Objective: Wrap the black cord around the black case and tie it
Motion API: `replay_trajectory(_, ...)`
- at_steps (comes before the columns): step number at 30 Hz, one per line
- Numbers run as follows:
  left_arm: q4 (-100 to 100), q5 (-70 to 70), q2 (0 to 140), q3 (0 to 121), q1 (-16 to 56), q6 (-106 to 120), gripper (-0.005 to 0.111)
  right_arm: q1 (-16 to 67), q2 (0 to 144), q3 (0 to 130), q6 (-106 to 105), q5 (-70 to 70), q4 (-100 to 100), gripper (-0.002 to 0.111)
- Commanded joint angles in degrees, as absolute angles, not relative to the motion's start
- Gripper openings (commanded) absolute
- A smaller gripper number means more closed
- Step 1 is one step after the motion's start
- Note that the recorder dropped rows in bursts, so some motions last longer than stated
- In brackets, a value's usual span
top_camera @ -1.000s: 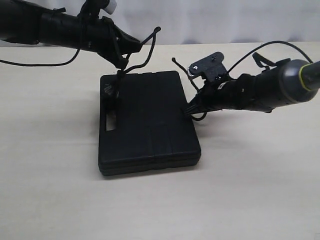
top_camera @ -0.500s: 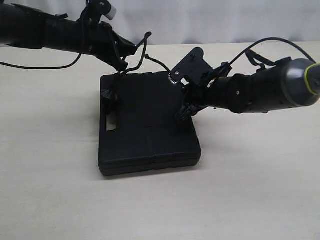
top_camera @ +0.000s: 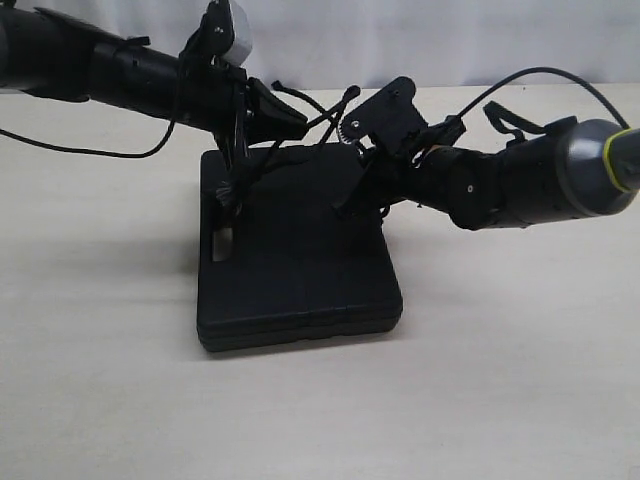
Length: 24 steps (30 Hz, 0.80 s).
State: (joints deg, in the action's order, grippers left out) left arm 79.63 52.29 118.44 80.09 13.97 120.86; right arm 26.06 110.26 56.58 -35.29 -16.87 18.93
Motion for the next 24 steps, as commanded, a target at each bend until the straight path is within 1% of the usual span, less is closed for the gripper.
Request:
replay_trajectory(1, 77.8, 53.5, 118.4, 80.0, 14.0, 121.3, 0.000, 26.1, 109.8, 56.3, -33.5, -18.6, 19.0, 0.004)
replay_trajectory(5, 77.8, 53.4, 118.4, 80.0, 14.0, 119.6, 0.000, 26.1, 109.8, 56.3, -33.5, -18.6, 19.0, 0.004)
replay_trajectory(7, 77.8, 53.4, 118.4, 80.0, 14.0, 119.5, 0.007, 26.1, 109.8, 56.3, -33.5, -18.7, 18.9, 0.004)
replay_trajectory(9, 77.2, 53.4, 118.4, 80.0, 14.0, 119.5, 0.020, 26.1, 109.8, 56.3, -33.6, -18.7, 18.8, 0.004)
replay_trajectory(11, 77.2, 53.4, 118.4, 80.0, 14.0, 119.5, 0.041, 26.1, 109.8, 56.3, -33.6, -18.7, 18.8, 0.006)
replay_trajectory(14, 77.6, 53.3, 118.4, 80.0, 14.0, 119.2, 0.072, 26.1, 109.8, 56.3, -33.6, -18.7, 18.6, 0.011)
replay_trajectory(15, 78.6, 52.6, 118.4, 80.0, 14.0, 119.2, 0.079, 26.1, 109.8, 56.3, -33.6, -18.7, 18.6, 0.013)
replay_trajectory(17, 82.1, 50.8, 118.4, 80.0, 14.0, 119.2, 0.082, 26.1, 109.8, 56.3, -33.6, -18.7, 18.6, 0.014)
replay_trajectory(21, 94.3, 42.7, 118.4, 80.0, 14.0, 114.6, 0.082, 26.1, 109.8, 56.3, -33.8, -18.7, 18.1, 0.014)
replay_trajectory(23, 99.4, 37.7, 118.4, 80.0, 14.0, 108.7, 0.081, 26.1, 109.8, 56.3, -33.8, -18.7, 17.0, 0.014)
replay_trajectory(24, 99.9, 33.7, 118.4, 80.0, 14.0, 98.8, 0.077, 26.1, 109.8, 56.3, -33.3, -18.7, 16.9, 0.014)
